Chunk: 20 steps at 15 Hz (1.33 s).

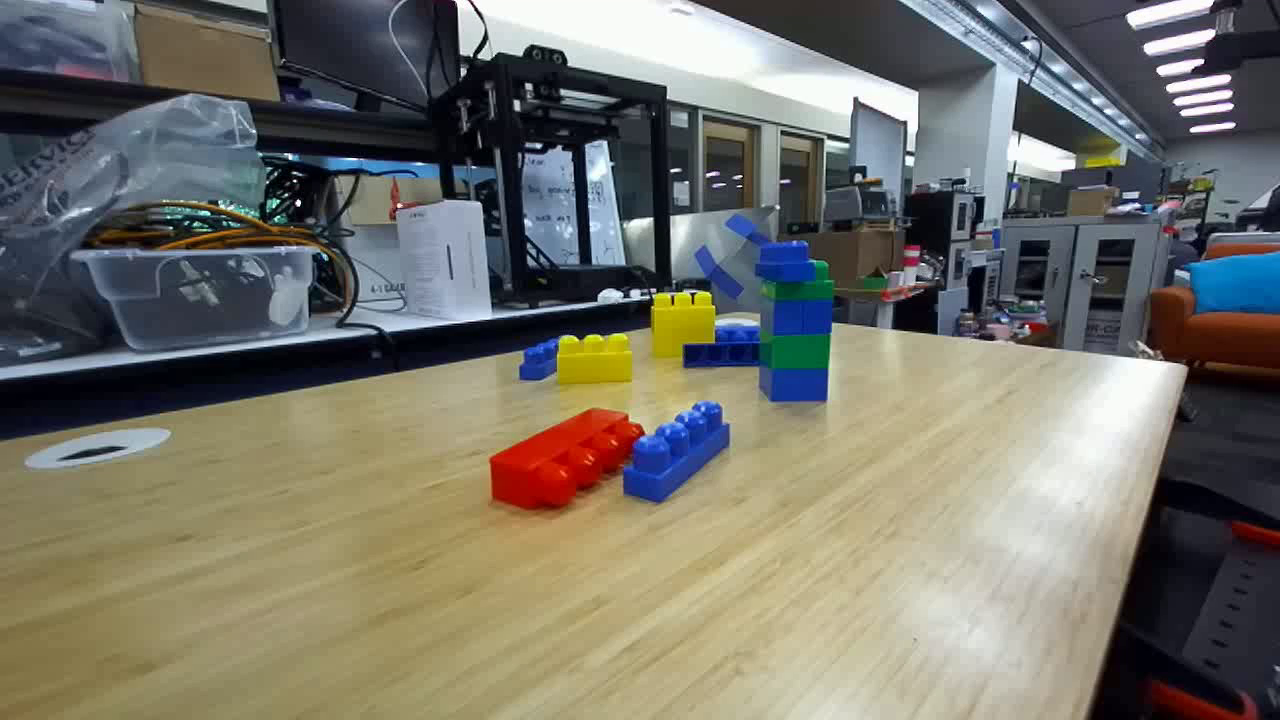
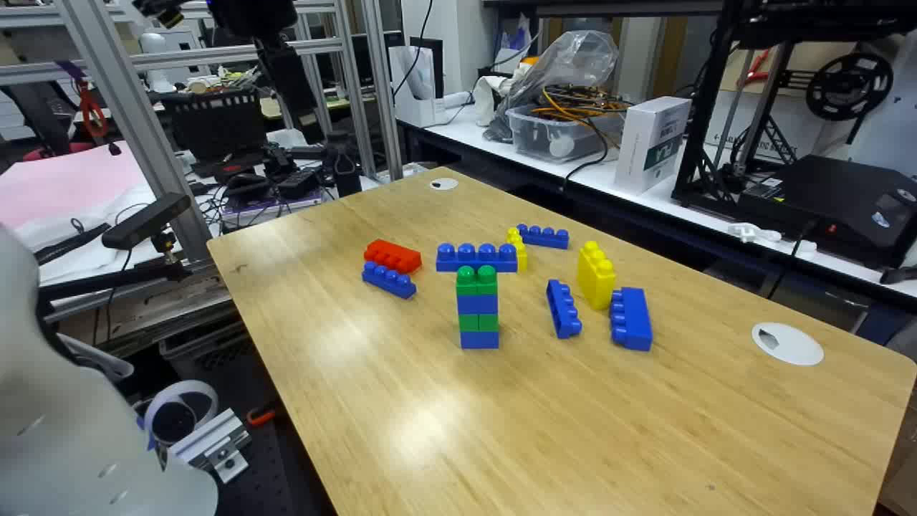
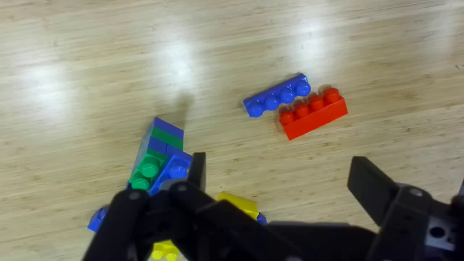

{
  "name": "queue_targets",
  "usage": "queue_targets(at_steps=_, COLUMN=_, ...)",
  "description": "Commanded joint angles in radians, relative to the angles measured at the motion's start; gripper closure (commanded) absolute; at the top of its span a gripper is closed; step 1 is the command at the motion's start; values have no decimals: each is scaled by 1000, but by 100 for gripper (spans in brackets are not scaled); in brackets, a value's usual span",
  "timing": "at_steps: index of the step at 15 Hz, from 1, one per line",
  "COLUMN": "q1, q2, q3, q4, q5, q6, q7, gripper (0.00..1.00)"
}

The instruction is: Pick the yellow block and put it on the green block

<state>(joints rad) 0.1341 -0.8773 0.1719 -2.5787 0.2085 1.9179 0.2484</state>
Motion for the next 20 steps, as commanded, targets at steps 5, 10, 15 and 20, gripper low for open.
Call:
queue_targets(at_steps=5, q1=-9, q2=0, q3=6, q4=3, q5=5, q6=-5, q7=-6, gripper=0)
queue_targets(at_steps=10, q1=-9, q2=0, q3=6, q4=3, q5=5, q6=-5, q7=-6, gripper=0)
queue_targets(at_steps=15, q1=-4, q2=94, q3=-9, q4=76, q5=6, q6=-5, q7=-45, gripper=0)
queue_targets(at_steps=20, q1=-10, q2=147, q3=4, q4=107, q5=-4, q6=15, q7=-44, gripper=0)
